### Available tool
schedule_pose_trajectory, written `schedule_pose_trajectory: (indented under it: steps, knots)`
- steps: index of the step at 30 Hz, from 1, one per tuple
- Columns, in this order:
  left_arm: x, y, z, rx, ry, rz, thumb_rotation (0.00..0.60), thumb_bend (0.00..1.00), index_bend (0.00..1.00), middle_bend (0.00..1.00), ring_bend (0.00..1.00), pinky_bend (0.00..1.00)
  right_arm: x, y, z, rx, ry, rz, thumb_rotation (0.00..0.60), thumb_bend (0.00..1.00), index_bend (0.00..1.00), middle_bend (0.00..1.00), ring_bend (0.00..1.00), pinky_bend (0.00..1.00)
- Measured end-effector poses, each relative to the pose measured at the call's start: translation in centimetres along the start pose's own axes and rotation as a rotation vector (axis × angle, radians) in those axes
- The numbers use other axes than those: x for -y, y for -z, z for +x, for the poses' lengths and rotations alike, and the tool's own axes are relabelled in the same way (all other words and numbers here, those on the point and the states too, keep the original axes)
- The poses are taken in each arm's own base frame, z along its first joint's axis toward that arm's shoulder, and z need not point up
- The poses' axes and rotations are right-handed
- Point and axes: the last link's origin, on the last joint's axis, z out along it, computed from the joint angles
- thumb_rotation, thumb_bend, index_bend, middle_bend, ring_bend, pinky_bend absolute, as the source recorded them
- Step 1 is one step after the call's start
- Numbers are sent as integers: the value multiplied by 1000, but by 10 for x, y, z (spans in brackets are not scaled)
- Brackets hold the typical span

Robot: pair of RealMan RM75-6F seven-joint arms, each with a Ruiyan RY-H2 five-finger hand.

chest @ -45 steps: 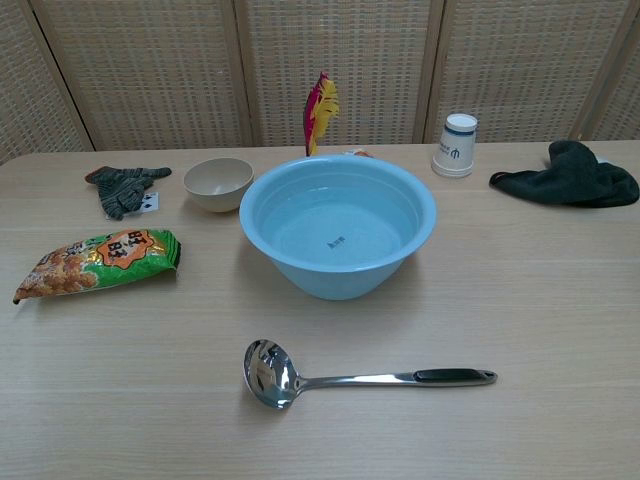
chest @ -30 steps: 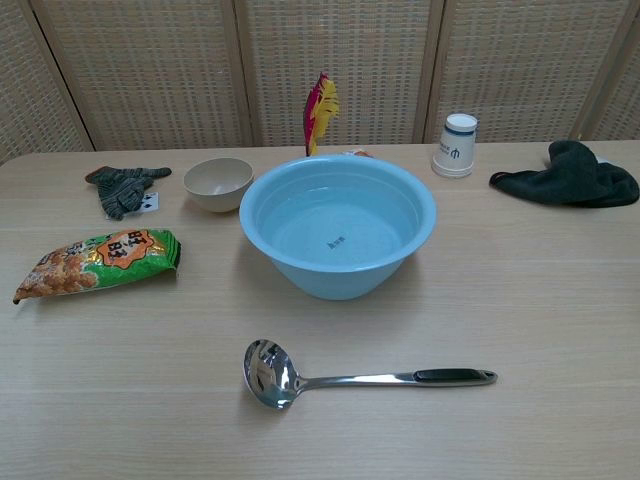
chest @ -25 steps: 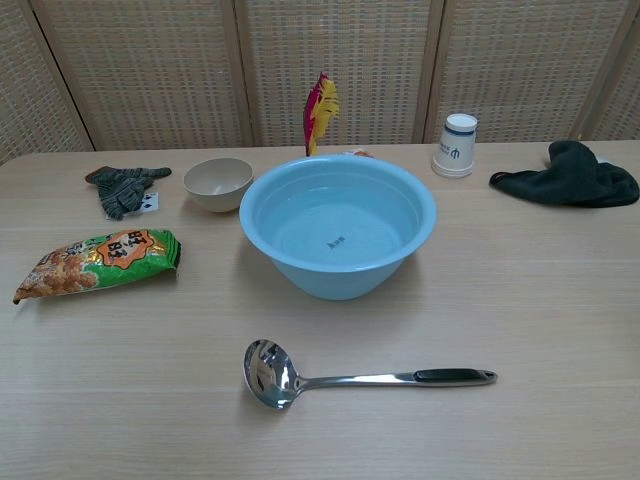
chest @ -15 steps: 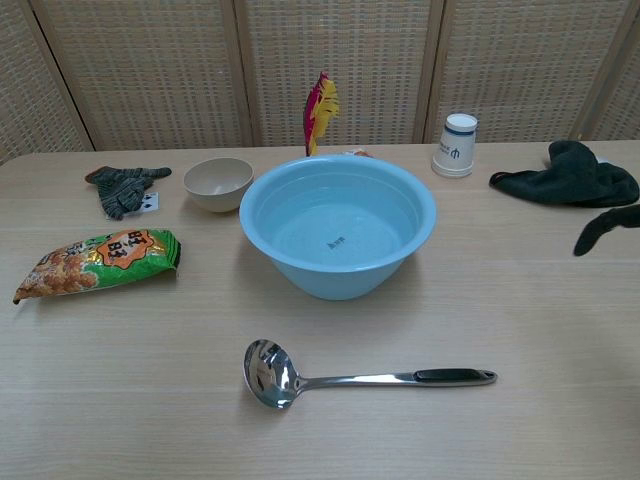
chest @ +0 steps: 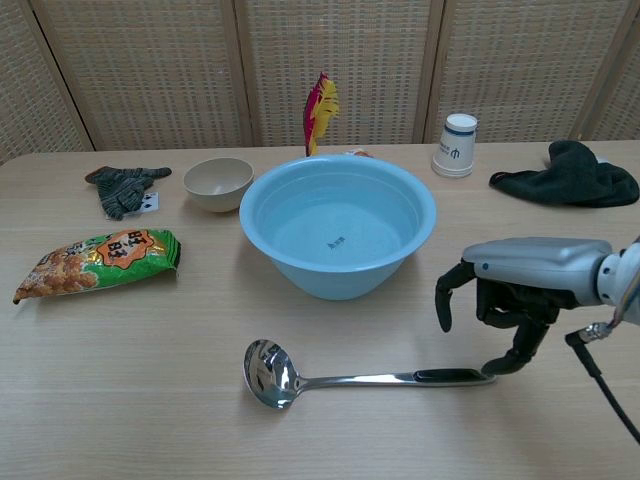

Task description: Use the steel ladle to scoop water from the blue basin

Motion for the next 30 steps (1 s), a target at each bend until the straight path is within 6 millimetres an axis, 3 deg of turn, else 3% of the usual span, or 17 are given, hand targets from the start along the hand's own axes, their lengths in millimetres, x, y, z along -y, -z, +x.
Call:
schedule_pose_trajectory:
  steps: [7,13,30]
  knots:
    - [1,-1,0,6,5,5,600,0,0,0,0,0,9,-26,-13,18,30,-89,600,461,464,1000,1000,1000]
    - [2,-1,0,8,9,4,600,0,0,0,0,0,16,-36,-23,41,18,-147,600,464,464,1000,1000,1000]
    - [3,-2,1,11,14,3,600,0,0,0,0,0,29,-44,-40,56,49,-164,600,465,471,1000,1000,1000]
